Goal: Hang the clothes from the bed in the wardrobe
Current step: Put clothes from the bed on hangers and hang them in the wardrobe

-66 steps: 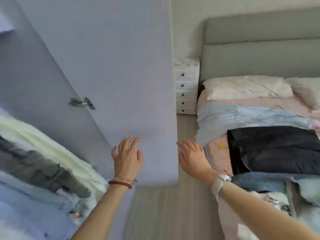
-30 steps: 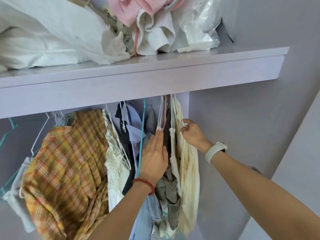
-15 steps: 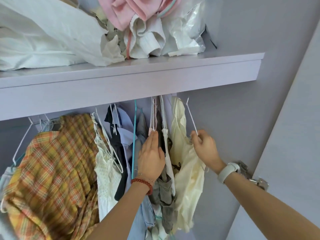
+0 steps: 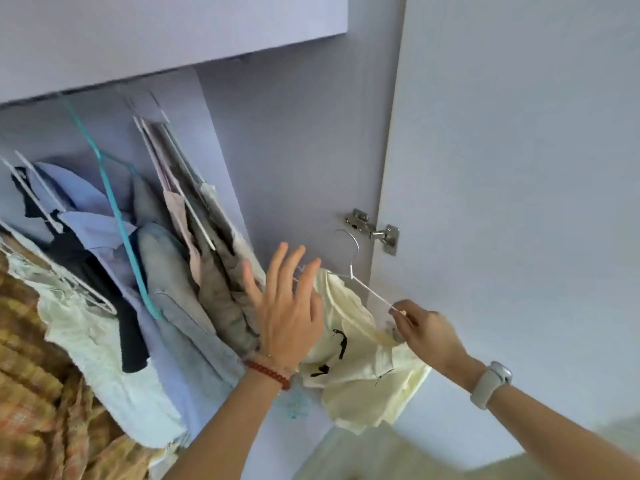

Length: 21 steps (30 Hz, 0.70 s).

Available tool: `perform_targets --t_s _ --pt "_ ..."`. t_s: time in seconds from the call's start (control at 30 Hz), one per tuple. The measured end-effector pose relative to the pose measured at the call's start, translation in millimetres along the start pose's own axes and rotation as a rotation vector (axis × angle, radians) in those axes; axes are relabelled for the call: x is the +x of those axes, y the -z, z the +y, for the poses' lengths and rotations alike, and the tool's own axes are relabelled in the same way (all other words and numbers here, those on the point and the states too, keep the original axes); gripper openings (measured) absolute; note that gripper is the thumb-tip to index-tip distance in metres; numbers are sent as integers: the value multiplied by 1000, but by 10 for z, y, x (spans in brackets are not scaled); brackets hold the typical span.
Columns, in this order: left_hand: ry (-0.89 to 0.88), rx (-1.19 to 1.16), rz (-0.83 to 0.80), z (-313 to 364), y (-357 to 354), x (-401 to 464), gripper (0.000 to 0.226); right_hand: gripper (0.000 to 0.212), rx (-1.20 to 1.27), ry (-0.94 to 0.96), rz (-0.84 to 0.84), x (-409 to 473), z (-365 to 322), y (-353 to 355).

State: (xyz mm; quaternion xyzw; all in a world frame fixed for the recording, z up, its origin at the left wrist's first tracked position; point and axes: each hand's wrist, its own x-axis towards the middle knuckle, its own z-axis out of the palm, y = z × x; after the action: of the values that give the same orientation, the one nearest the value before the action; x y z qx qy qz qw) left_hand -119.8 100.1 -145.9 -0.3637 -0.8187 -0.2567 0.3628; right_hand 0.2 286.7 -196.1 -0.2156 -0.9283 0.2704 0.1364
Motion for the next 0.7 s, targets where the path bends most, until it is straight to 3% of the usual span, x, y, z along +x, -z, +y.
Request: perform_targets --t_s 0.13,0.23,0.3,0.47,0.7 --pt "16 -217 -383 297 -256 -363 42 14 -78 92 98 -748 287 223" --pt "-64 -329 -780 539 -464 -603 30 17 -182 76 167 -1299 510 362" --pt "-131 -436 -957 780 -554 -779 25 25 -266 44 214 -1612 675 511" --pt "-179 -728 -1133 1649 -506 -1147 21 31 -425 -90 410 -2290 1221 981" --pt "-127 -970 -1172 3270 -483 -1193 26 33 -545 -420 711 -3037 2113 1710"
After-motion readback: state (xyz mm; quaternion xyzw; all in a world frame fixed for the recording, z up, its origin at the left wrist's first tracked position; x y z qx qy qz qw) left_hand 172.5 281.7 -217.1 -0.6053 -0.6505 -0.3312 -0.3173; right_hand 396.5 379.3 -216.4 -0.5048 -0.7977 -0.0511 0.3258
